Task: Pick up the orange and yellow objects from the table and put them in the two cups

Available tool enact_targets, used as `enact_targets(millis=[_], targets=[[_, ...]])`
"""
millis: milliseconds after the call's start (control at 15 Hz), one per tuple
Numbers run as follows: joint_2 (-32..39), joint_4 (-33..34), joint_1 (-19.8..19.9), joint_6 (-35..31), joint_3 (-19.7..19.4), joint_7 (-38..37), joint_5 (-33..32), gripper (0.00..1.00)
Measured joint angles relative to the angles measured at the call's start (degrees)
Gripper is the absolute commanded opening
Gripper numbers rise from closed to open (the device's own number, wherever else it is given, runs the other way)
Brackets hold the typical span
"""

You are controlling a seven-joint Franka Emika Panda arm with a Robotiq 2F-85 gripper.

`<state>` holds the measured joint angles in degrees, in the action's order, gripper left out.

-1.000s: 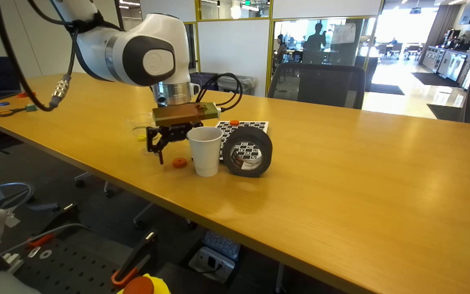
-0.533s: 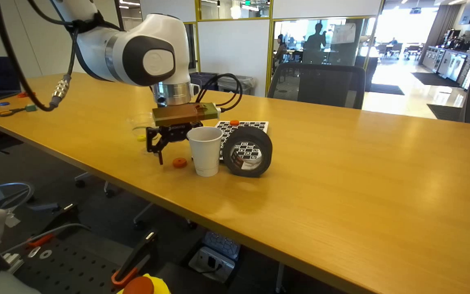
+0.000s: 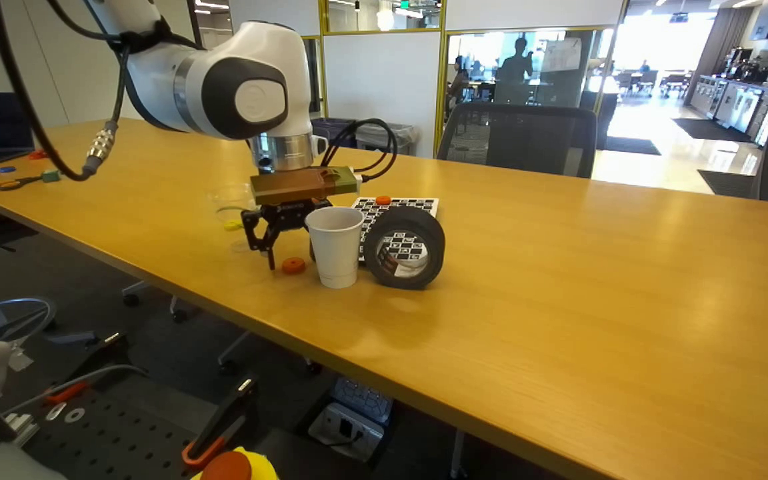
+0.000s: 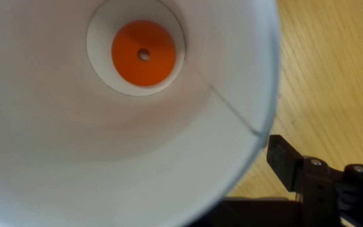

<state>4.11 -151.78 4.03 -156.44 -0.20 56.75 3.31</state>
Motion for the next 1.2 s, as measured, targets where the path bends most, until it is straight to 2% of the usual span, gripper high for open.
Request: enact_targets(millis=[200,333,867,1200], targets=[[0.2,-0.1,0.0,0.1,0.0,-0.1,0.0,0.2],[0.1,-0.1,0.0,0.1,0.0,-0.1,0.0,0.24],[-1.3,0.2,0.0,1.0,-0.2,-2.9,-1.4,0.24],[-7.7,2.3,0.0,7.9,-0.6,-4.7,-1.4,0.24]])
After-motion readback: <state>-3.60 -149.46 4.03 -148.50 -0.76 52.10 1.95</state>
